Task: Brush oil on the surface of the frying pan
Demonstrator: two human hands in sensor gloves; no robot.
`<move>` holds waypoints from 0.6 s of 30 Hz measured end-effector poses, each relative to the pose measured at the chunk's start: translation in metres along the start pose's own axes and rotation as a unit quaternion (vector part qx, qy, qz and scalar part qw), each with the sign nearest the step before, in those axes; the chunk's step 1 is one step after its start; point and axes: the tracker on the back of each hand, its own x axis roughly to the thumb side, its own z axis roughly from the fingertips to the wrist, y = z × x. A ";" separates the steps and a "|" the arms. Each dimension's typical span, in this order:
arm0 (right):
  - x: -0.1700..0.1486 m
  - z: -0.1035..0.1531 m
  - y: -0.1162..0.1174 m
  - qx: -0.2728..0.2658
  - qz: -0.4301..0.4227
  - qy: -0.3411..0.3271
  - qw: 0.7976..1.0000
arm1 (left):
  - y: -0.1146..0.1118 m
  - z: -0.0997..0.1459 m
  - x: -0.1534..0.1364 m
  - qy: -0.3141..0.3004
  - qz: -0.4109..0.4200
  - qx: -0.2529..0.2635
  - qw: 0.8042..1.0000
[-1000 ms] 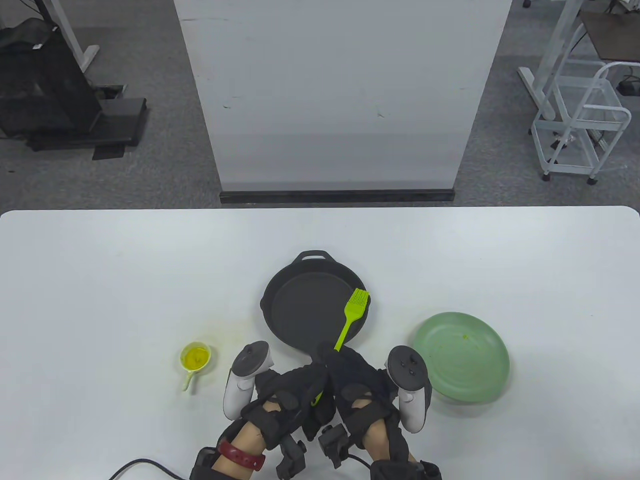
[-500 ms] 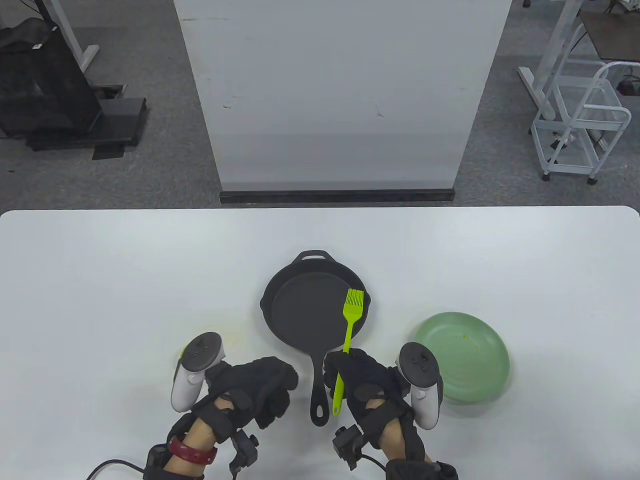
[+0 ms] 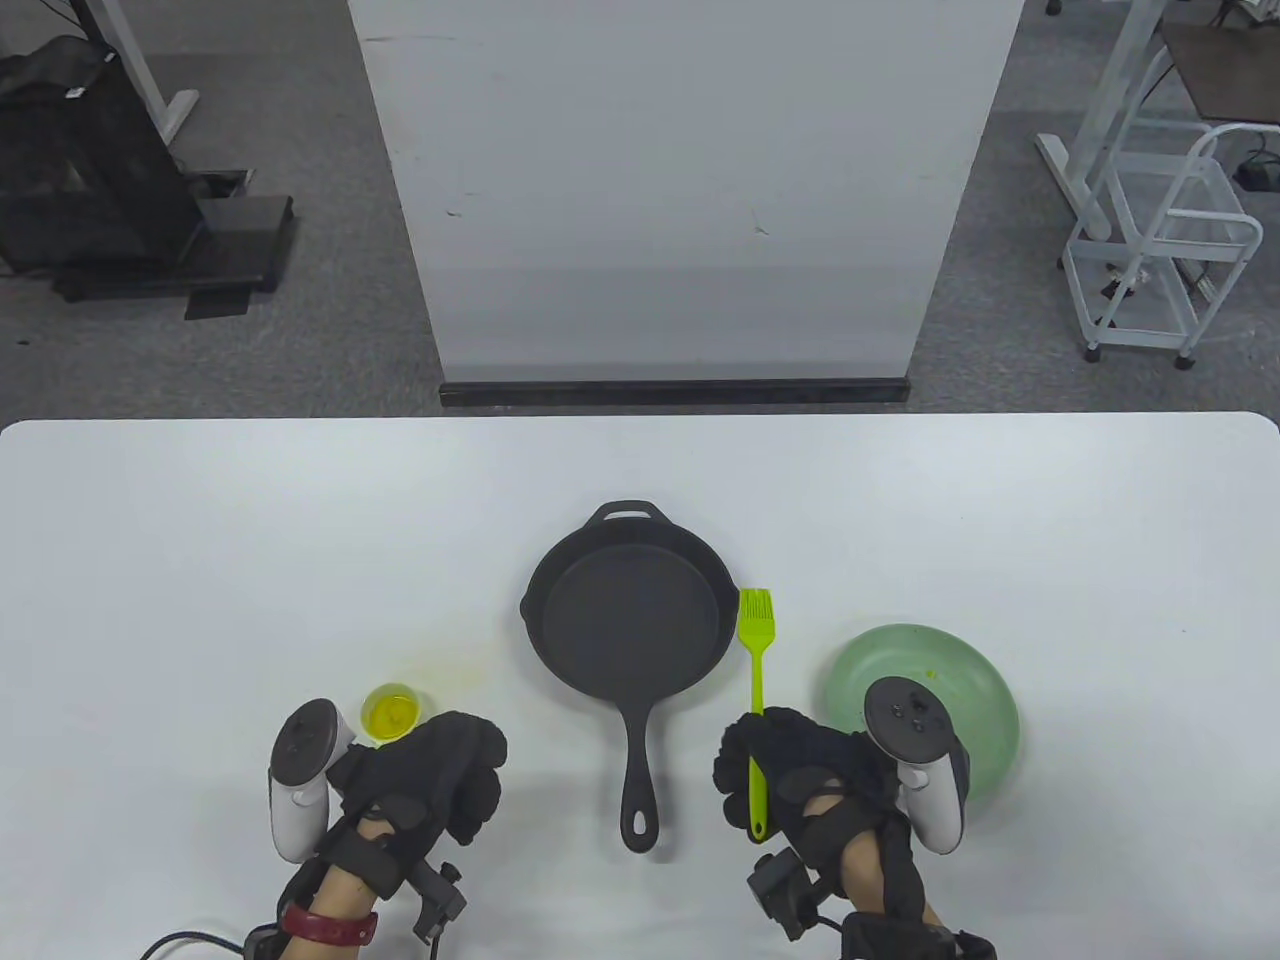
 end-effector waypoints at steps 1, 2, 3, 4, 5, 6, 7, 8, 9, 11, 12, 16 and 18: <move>-0.002 0.001 -0.008 -0.008 0.005 0.010 1.000 | -0.001 0.000 0.000 0.001 -0.004 0.000 1.000; -0.005 0.002 -0.016 -0.008 0.010 0.024 1.000 | -0.001 0.000 0.000 0.001 -0.012 0.001 1.000; -0.007 0.002 -0.021 -0.007 0.012 0.034 0.999 | -0.002 0.001 -0.001 0.002 -0.015 0.001 1.000; -0.010 0.004 -0.029 -0.007 0.011 0.044 0.999 | -0.002 0.001 -0.001 0.003 -0.016 0.001 1.000; -0.014 0.005 -0.038 -0.026 0.009 0.057 0.998 | -0.003 0.000 -0.002 0.003 -0.017 -0.003 1.000; -0.017 0.006 -0.043 -0.042 0.011 0.065 0.997 | -0.004 0.000 -0.002 0.004 -0.018 -0.006 1.000; -0.021 0.007 -0.049 -0.055 0.015 0.076 0.995 | -0.005 0.000 -0.002 0.004 -0.020 -0.008 1.000; -0.025 0.007 -0.055 -0.061 0.019 0.088 0.994 | -0.006 0.000 -0.002 0.004 -0.022 -0.008 1.000; -0.029 0.008 -0.059 -0.067 0.017 0.100 0.993 | -0.006 0.000 -0.002 0.004 -0.025 -0.009 1.000; -0.039 0.007 -0.067 -0.090 0.012 0.121 0.988 | -0.007 -0.001 -0.002 0.005 -0.029 -0.010 1.000; -0.042 0.006 -0.070 -0.097 0.011 0.128 0.987 | -0.006 -0.001 -0.003 0.005 -0.030 -0.010 1.000; -0.056 0.003 -0.076 -0.110 0.010 0.159 0.981 | -0.005 0.000 -0.004 0.008 -0.026 -0.009 1.000; -0.062 0.002 -0.077 -0.120 0.010 0.171 0.978 | -0.004 0.000 -0.003 0.008 -0.024 -0.009 1.000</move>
